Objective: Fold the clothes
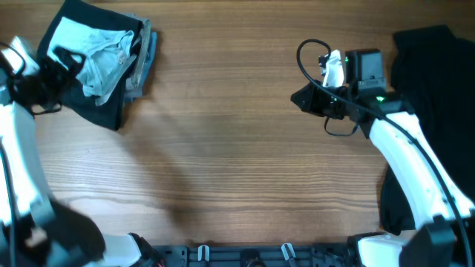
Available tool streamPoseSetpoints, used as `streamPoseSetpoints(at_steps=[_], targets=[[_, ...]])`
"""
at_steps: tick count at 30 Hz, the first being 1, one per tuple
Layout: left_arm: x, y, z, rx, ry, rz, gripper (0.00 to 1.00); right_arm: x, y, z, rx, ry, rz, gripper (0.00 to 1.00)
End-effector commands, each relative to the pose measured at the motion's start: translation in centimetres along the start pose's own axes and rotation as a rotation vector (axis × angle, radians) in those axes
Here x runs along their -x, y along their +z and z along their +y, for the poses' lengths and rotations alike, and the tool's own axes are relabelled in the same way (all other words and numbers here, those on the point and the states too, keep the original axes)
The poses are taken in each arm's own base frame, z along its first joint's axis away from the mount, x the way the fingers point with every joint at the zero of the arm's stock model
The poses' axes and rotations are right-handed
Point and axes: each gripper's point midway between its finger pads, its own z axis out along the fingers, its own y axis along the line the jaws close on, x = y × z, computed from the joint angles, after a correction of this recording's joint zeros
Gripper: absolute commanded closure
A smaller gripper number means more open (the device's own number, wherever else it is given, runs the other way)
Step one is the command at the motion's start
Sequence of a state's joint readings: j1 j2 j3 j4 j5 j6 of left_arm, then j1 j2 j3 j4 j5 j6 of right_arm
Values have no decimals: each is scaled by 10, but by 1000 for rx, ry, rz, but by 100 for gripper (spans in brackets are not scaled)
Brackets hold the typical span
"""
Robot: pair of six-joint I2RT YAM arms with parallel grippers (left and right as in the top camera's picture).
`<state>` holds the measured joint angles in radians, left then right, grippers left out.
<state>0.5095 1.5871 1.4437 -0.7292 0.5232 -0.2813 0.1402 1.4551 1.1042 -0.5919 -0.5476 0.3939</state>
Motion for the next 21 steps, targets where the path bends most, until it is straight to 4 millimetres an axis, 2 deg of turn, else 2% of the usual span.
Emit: streamPoseSetpoints(at_steps=[1,2,4,5,6,7,8,9,13,16,18,19,20,21], targets=[[-11,-93,-110,-158,420,-128,0,26,-59,33,-10,-168,-206,91],[-33,-123,-140,-200,555,-137,0,27,-90,54,12,-271,-293,91],[-66,-156,-165,-241,654,-137,0,22,-130,78,38,-384,-397,82],[-90,-178,-171,-244,690,-139,0,15,-155,91,56,-434,-462,70],[-104,-191,-171,-235,704,-136,0,8,-173,101,71,-459,-509,59],[-114,-200,-164,-205,709,-132,0,1,-187,107,81,-477,-541,40],[-123,-209,-158,-181,709,-130,0,-7,-198,111,87,-487,-561,13],[-131,-215,-153,-171,703,-120,0,-15,-207,113,92,-495,-575,0],[-137,-233,-154,-185,719,-166,0,-21,-210,114,93,-492,-575,0],[-138,-235,-154,-186,720,-170,0,-27,-198,106,138,-262,-495,0],[-138,-235,-154,-186,720,-170,0,-28,-193,86,47,-212,-484,0],[-138,-235,-154,-186,720,-170,0,-24,-195,82,18,-216,-505,0],[-138,-235,-154,-186,720,-170,0,-21,-197,85,7,-292,-522,0],[-138,-235,-154,-186,720,-170,0,-18,-200,92,-9,-449,-553,0]])
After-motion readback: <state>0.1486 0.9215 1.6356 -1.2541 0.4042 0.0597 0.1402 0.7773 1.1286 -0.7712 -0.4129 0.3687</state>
